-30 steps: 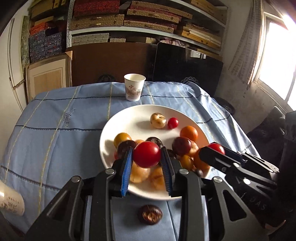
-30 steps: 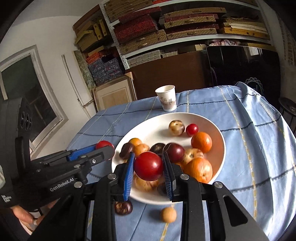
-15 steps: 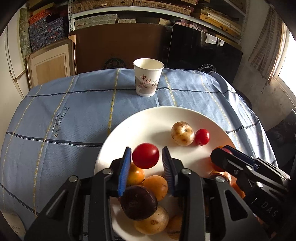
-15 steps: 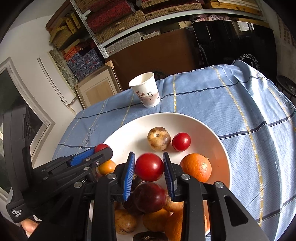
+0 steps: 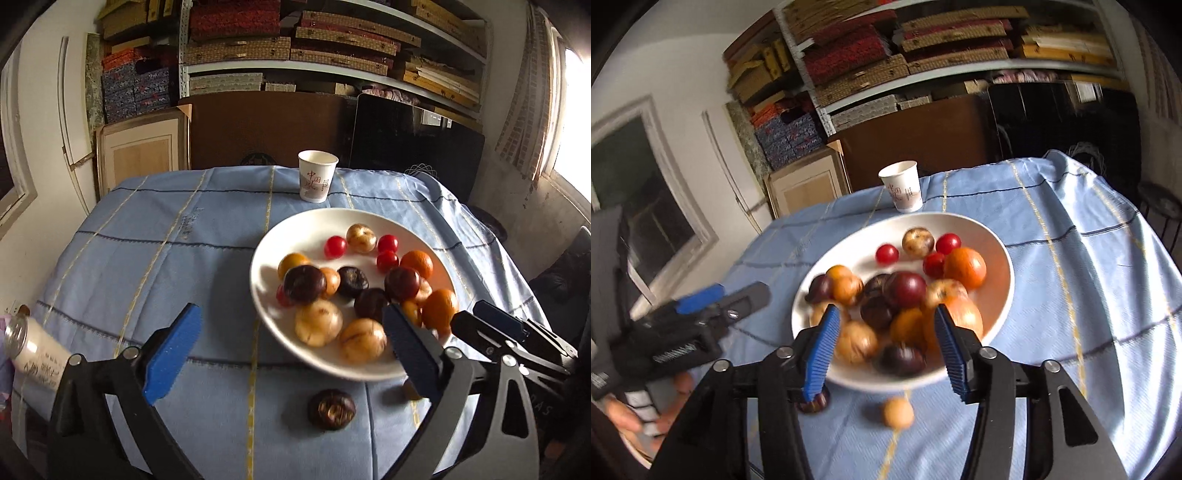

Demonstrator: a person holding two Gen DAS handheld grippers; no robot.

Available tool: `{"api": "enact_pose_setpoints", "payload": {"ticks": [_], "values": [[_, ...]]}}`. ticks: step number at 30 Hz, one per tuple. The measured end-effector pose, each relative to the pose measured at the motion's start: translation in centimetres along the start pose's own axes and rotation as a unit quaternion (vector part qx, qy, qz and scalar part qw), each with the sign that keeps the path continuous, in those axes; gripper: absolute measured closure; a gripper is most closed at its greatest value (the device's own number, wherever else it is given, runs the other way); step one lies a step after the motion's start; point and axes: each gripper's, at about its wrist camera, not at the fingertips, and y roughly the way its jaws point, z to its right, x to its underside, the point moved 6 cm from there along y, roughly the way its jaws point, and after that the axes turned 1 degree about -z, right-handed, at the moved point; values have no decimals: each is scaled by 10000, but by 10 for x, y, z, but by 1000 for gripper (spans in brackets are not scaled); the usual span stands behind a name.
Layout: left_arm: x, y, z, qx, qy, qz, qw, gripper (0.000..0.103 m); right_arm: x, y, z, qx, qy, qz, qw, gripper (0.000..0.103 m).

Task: Organize fruits
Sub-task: 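Carry both red tomatoes into the white plate and open both tools, then withdraw both tools and move the right tool to a small pale brown fruit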

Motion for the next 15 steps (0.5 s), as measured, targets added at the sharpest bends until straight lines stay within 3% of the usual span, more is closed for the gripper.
{"api": "enact_pose_setpoints", "payload": {"ticks": [4,7,10,15], "values": [[53,-11,-12,-272,-18,-26,9996,5,45,5,-3,208,-288,-357,9987,46],[90,-2,-25,-464,-84,-470,9978,5,66,10,-2,359,-385,-613,9967,45],[103,5,-36,-383,-291,-780,9958,5,72,10,0,254,-260,-736,9966,39],[112,15,-38,-484,-287,-999,9934,5,81,21,6,280,-108,-1030,9942,38]]}}
